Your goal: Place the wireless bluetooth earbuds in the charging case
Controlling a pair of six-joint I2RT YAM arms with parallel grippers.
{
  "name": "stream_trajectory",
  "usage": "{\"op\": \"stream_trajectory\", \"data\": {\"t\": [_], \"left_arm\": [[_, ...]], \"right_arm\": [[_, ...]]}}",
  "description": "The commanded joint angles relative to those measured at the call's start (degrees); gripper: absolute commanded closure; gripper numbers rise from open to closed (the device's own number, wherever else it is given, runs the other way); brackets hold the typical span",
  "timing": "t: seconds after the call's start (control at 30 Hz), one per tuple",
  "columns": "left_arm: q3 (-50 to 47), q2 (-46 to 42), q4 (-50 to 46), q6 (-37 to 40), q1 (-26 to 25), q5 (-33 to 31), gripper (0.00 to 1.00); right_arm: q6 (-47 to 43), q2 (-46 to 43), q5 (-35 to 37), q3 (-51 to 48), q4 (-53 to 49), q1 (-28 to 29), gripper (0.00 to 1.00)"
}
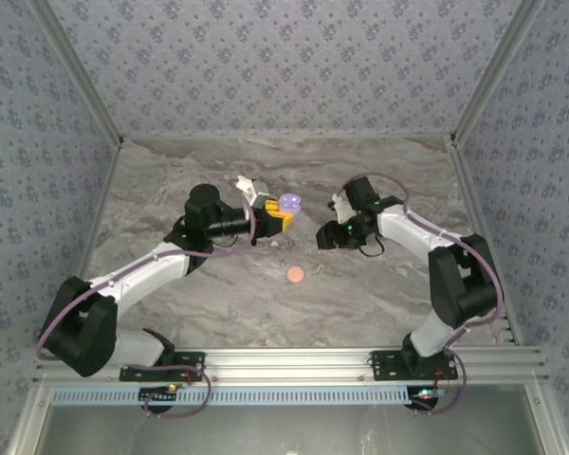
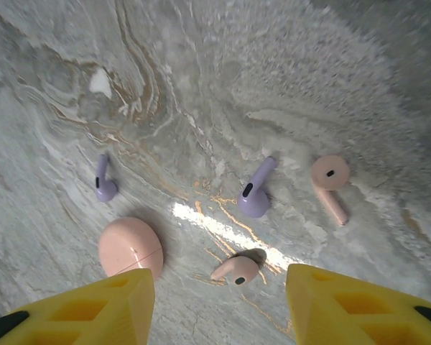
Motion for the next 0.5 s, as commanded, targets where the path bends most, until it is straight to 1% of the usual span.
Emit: {"op": "stream_trajectory", "data": {"t": [0.0, 0.17, 0.33, 0.47], "left_arm": [[0.11, -2.57, 1.44, -0.06, -0.13, 0.16, 0.78], [0.12, -3.65, 0.33, 0.49, -0.13, 0.18, 0.79], [0.03, -4.37, -0.40, 0.92, -0.22, 0.12, 0.79], [-0.11, -4.73, -0.68, 0.97, -0.25, 0.01, 0.79]], "right_arm": [[0.86, 2.33, 2.32, 2.65, -0.12, 1.15, 0.48], [1.42, 5.33, 3.57, 4.08, 0.17, 2.60, 0.50], [1.95, 7.82, 5.62, 5.58, -0.48, 3.44, 0.56], [1.52, 9.66, 6.56, 7.01, -1.69, 4.24, 0.56]]}}
